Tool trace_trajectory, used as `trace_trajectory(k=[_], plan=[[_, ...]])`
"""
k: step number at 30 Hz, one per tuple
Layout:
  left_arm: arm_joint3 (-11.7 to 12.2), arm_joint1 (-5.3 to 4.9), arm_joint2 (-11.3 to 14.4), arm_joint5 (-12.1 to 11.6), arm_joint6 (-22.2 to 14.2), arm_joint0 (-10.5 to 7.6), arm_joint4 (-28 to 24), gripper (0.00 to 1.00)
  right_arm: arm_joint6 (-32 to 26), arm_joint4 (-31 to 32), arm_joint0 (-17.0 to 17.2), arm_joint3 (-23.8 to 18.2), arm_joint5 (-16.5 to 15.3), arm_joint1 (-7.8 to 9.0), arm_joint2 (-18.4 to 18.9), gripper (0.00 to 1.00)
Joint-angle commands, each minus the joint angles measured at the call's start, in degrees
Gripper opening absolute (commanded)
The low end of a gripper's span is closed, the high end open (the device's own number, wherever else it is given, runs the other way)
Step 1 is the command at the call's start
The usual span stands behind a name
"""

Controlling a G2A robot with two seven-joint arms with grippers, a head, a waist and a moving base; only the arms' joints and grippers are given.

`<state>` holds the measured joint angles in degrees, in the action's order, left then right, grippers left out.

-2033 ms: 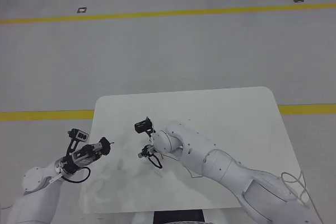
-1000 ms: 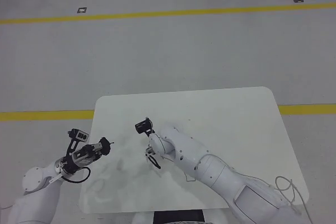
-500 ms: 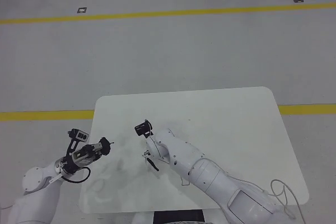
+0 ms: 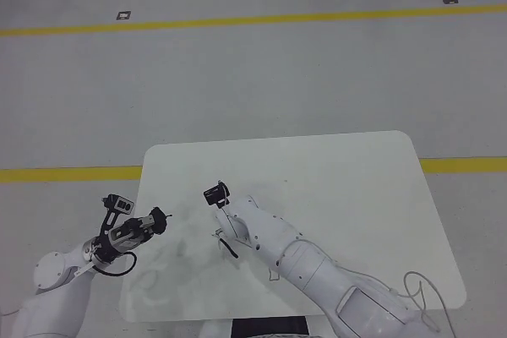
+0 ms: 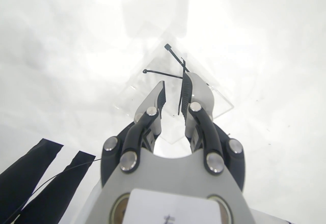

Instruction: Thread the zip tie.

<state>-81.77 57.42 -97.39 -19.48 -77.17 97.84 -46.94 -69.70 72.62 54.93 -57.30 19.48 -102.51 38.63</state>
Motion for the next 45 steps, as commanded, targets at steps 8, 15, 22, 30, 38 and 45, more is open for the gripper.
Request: trace_trajectory(k=[8, 15, 22, 30, 38, 45], plan=[[0.0, 0.0, 0.0, 0.0, 0.0, 0.0, 0.0, 0.0, 0.4, 2.3, 0.6, 1.8, 0.0, -1.26, 1.6, 0.13], [0.0, 0.0, 0.0, 0.0, 0.0, 0.0, 0.0, 0.0, 0.4, 3.5, 1.1, 2.2, 0.0, -1.97, 2.5, 0.13], [0.0, 0.0, 0.0, 0.0, 0.0, 0.0, 0.0, 0.0, 0.7, 5.5, 2.1, 1.2, 0.0, -2.46, 3.7, 0.14], [0.0, 0.0, 0.0, 0.0, 0.0, 0.0, 0.0, 0.0, -0.1, 8.5, 3.3, -0.2, 0.0, -2.82, 4.6, 0.18], [0.0, 0.0, 0.0, 0.0, 0.0, 0.0, 0.0, 0.0, -1.0, 11.7, 4.2, -0.2, 0.0, -3.39, 5.3, 0.18], [0.0, 0.0, 0.0, 0.0, 0.0, 0.0, 0.0, 0.0, -0.6, 10.5, 3.3, 2.3, 0.0, -3.74, 4.7, 0.14]])
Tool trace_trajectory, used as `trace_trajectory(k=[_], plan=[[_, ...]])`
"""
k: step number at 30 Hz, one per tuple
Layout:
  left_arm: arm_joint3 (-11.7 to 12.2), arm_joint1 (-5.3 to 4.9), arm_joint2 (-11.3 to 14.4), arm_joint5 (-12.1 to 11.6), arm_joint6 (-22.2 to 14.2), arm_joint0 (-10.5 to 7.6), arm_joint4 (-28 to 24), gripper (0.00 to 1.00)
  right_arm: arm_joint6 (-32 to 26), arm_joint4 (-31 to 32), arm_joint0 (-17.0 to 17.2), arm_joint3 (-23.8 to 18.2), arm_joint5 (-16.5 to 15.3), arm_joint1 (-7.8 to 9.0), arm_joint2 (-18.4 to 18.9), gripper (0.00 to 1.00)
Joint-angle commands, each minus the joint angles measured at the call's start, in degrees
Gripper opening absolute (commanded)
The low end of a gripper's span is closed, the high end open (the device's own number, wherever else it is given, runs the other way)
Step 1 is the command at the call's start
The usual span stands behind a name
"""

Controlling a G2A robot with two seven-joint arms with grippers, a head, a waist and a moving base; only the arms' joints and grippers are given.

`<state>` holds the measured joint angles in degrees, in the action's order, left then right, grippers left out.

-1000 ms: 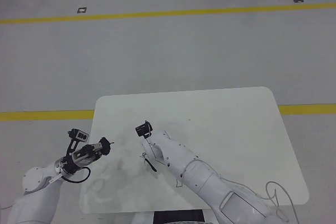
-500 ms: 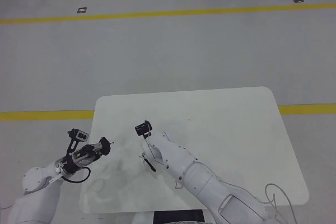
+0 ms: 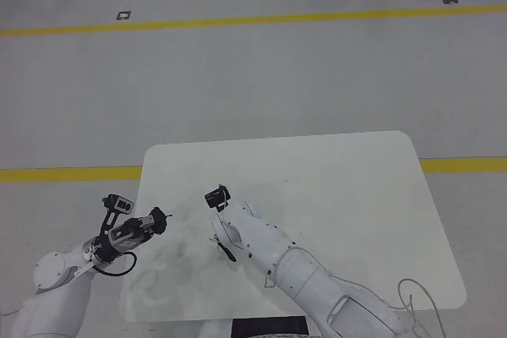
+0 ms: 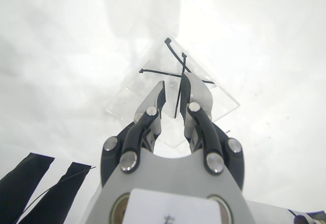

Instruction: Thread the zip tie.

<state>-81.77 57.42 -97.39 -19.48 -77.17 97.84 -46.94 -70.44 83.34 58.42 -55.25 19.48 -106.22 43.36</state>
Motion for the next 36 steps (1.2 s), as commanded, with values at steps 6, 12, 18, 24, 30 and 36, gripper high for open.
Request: trace_trajectory(k=[6, 12, 18, 24, 30, 36], plan=[[0.0, 0.0, 0.0, 0.0, 0.0, 0.0, 0.0, 0.0, 0.5, -1.0, -0.9, 1.6, 0.0, -0.27, -0.1, 0.0], [0.0, 0.0, 0.0, 0.0, 0.0, 0.0, 0.0, 0.0, 0.6, -1.1, -1.2, 2.0, 0.0, -0.37, 0.0, 0.0], [0.0, 0.0, 0.0, 0.0, 0.0, 0.0, 0.0, 0.0, 0.2, -0.6, -0.9, 0.7, 0.0, -0.29, 0.3, 0.0], [0.0, 0.0, 0.0, 0.0, 0.0, 0.0, 0.0, 0.0, 0.0, -0.5, -0.3, 0.1, 0.0, -0.04, 0.8, 0.18], [0.0, 0.0, 0.0, 0.0, 0.0, 0.0, 0.0, 0.0, 0.5, -1.4, -0.5, 0.9, 0.0, -0.11, 0.7, 0.18], [0.0, 0.0, 0.0, 0.0, 0.0, 0.0, 0.0, 0.0, 0.7, -1.9, -1.0, 1.6, 0.0, -0.22, 0.6, 0.16]])
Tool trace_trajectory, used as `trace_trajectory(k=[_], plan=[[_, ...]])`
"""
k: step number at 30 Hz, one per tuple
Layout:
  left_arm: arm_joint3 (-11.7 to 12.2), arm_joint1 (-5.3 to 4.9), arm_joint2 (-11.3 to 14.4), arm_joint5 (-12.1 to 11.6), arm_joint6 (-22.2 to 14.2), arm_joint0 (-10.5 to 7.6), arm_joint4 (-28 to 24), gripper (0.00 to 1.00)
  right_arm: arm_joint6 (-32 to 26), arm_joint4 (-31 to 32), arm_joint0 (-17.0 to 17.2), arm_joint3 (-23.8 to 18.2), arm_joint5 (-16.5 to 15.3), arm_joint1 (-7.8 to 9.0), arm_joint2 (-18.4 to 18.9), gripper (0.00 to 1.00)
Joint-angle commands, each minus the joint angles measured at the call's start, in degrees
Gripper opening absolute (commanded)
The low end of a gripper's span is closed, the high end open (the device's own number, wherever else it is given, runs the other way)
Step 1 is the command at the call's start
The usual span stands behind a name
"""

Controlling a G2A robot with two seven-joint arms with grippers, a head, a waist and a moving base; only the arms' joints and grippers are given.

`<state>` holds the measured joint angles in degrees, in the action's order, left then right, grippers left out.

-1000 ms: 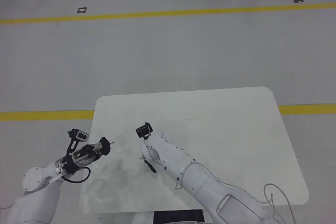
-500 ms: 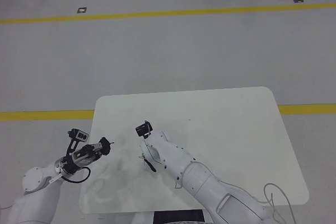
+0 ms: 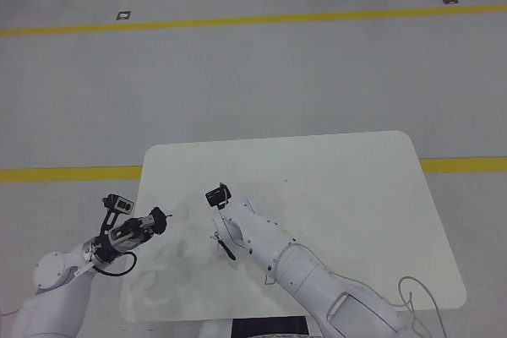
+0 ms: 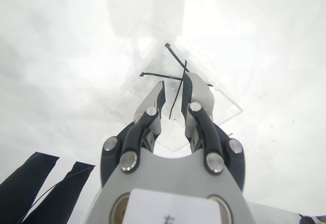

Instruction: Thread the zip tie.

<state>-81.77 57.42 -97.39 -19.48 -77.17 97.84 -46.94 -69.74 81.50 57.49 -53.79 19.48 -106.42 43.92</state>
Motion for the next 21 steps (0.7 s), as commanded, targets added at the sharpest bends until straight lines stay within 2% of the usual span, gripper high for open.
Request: trace_trajectory(k=[1, 6, 8, 11, 14, 21], plan=[[0.0, 0.0, 0.0, 0.0, 0.0, 0.0, 0.0, 0.0, 0.1, -0.1, -0.1, 0.3, 0.0, -0.03, 0.0, 0.16], [0.0, 0.0, 0.0, 0.0, 0.0, 0.0, 0.0, 0.0, 0.2, -0.7, -0.5, 1.4, 0.0, -0.15, -0.2, 0.16], [0.0, 0.0, 0.0, 0.0, 0.0, 0.0, 0.0, 0.0, 0.3, -0.8, -0.7, 1.8, 0.0, -0.23, -0.4, 0.2], [0.0, 0.0, 0.0, 0.0, 0.0, 0.0, 0.0, 0.0, 0.4, -1.1, -1.1, 2.4, 0.0, -0.36, -0.7, 0.16], [0.0, 0.0, 0.0, 0.0, 0.0, 0.0, 0.0, 0.0, 0.3, -1.2, -1.6, 3.2, 0.0, -0.52, -1.0, 0.01], [0.0, 0.0, 0.0, 0.0, 0.0, 0.0, 0.0, 0.0, 0.4, -1.4, -2.5, 3.8, 0.0, -0.8, -1.2, 0.0]])
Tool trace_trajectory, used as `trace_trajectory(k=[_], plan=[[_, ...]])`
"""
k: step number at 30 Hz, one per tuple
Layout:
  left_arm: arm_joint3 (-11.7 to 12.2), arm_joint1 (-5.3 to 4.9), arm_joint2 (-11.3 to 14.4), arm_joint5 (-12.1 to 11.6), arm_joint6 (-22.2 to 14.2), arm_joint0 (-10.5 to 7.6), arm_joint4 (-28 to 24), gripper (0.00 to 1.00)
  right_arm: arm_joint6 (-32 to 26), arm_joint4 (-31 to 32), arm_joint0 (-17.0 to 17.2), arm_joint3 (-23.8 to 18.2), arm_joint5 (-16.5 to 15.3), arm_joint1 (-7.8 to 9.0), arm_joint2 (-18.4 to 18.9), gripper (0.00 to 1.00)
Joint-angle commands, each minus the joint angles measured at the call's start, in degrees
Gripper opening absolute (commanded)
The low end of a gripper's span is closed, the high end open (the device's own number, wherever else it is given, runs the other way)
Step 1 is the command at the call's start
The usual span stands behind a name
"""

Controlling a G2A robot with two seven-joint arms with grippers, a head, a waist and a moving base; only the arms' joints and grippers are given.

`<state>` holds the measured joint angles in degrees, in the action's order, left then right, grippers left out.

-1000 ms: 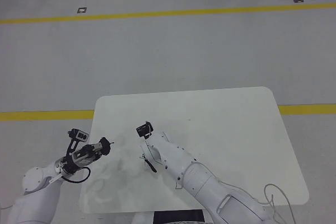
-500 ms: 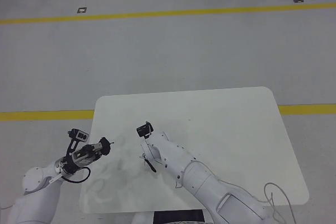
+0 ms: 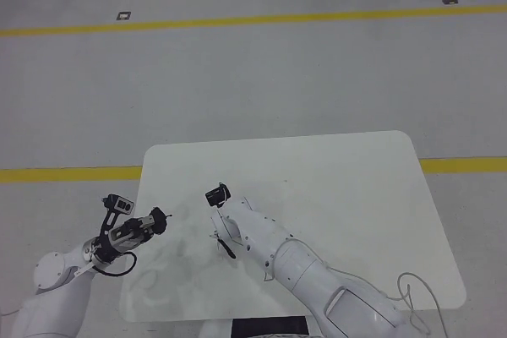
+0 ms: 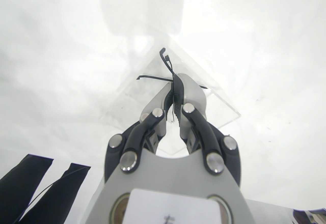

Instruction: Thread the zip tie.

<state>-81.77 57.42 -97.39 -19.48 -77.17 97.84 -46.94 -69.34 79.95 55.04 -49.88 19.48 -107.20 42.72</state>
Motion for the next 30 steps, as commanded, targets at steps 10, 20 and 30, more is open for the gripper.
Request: trace_trajectory(k=[10, 20, 30], plan=[[0.0, 0.0, 0.0, 0.0, 0.0, 0.0, 0.0, 0.0, -2.8, 2.3, 1.7, -6.3, 0.0, 0.65, 1.4, 0.0], [0.0, 0.0, 0.0, 0.0, 0.0, 0.0, 0.0, 0.0, -6.1, -1.8, 7.0, -18.2, -6.1, 3.24, 9.0, 0.0], [0.0, 0.0, 0.0, 0.0, 0.0, 0.0, 0.0, 0.0, -7.1, -13.6, 14.0, -30.0, -16.5, 6.26, 20.0, 0.0]])
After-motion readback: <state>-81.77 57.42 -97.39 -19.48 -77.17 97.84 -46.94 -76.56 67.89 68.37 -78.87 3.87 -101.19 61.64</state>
